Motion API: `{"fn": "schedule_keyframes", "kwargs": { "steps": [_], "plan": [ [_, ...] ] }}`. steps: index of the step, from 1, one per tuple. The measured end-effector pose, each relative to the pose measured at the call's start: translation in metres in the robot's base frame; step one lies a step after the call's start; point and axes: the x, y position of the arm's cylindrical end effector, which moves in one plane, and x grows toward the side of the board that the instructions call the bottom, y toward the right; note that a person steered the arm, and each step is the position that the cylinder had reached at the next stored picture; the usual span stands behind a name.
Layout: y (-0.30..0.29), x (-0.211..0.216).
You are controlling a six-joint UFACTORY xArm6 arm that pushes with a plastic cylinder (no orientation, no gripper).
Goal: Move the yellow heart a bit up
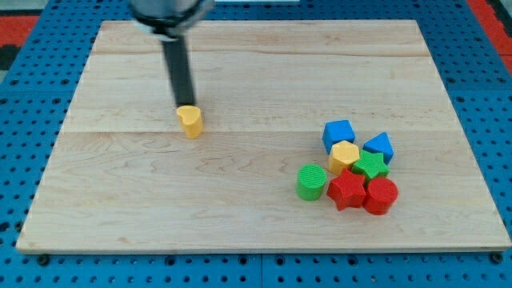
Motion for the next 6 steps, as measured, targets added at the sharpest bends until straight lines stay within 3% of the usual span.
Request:
{"fn": "schedule_keyframes", "kwargs": {
  "steps": [1, 2, 3, 5, 6],
  "plan": [
    [0.003, 0.040],
    [0.122, 0.078],
    [0.107, 0.061],
    [0.036, 0.102],
    [0.020, 0.030]
  ]
}}
